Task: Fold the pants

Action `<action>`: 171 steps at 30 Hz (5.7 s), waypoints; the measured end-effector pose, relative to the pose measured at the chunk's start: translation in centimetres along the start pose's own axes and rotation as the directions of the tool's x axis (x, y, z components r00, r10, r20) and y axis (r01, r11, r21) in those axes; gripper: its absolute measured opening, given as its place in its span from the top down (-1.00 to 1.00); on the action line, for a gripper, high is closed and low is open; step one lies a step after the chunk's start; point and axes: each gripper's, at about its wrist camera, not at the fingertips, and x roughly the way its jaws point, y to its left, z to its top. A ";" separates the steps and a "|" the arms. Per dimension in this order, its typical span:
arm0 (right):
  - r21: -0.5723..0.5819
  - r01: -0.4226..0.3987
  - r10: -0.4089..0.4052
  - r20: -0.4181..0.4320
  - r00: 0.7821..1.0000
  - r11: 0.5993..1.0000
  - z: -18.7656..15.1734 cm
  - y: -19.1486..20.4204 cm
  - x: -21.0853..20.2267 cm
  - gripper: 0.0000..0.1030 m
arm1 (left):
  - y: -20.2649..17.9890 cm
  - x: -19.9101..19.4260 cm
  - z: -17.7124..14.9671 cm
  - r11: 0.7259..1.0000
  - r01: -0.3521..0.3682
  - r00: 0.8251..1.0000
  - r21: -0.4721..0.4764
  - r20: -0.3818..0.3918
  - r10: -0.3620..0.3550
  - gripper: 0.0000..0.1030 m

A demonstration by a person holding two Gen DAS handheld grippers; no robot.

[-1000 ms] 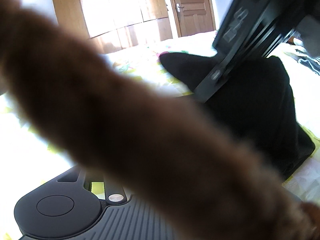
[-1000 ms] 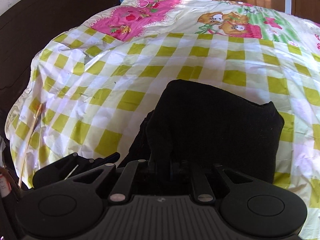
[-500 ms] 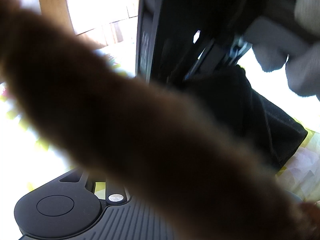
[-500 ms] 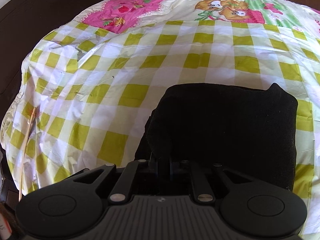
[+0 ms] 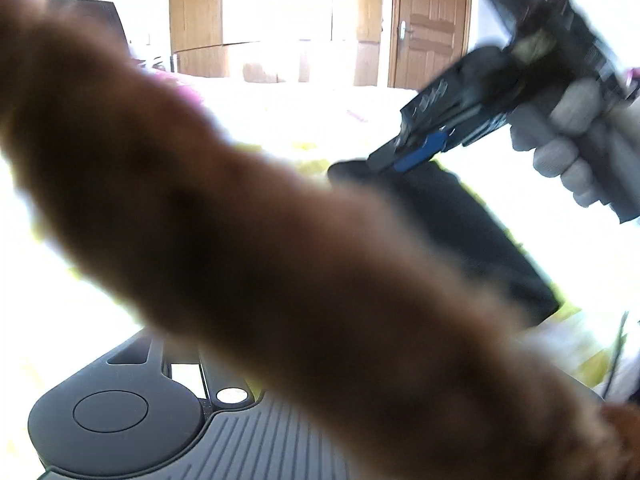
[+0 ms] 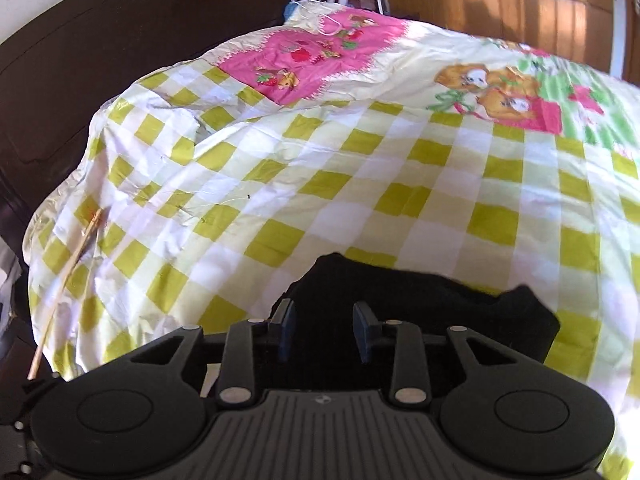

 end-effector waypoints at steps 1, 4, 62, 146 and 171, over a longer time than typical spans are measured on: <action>-0.053 -0.002 0.002 -0.002 1.000 0.999 0.4 -0.1 0.4 -0.09 | -0.2 0.0 0.6 0.999 0.034 0.999 -0.021 0.010 -0.034 -0.23; -0.113 -0.020 0.020 -0.003 1.000 0.993 1.3 -1.4 2.0 -0.14 | -1.3 1.3 2.2 0.995 0.097 0.995 -0.040 0.027 -0.096 -0.45; 0.091 0.075 -0.081 0.061 0.995 0.993 -3.7 -8.1 1.6 0.43 | 0.3 3.4 4.8 0.999 -0.035 0.999 0.004 0.022 0.035 0.51; 0.218 0.210 -0.225 0.048 0.973 0.953 -15.8 -5.2 -6.9 0.01 | -11.7 8.9 3.1 0.982 -0.179 0.972 0.053 -0.144 0.185 -0.80; 0.255 0.206 -0.229 0.063 0.971 0.945 -16.7 -5.1 -8.2 0.02 | -12.1 7.6 2.5 0.978 -0.203 0.966 0.049 -0.155 0.208 -0.92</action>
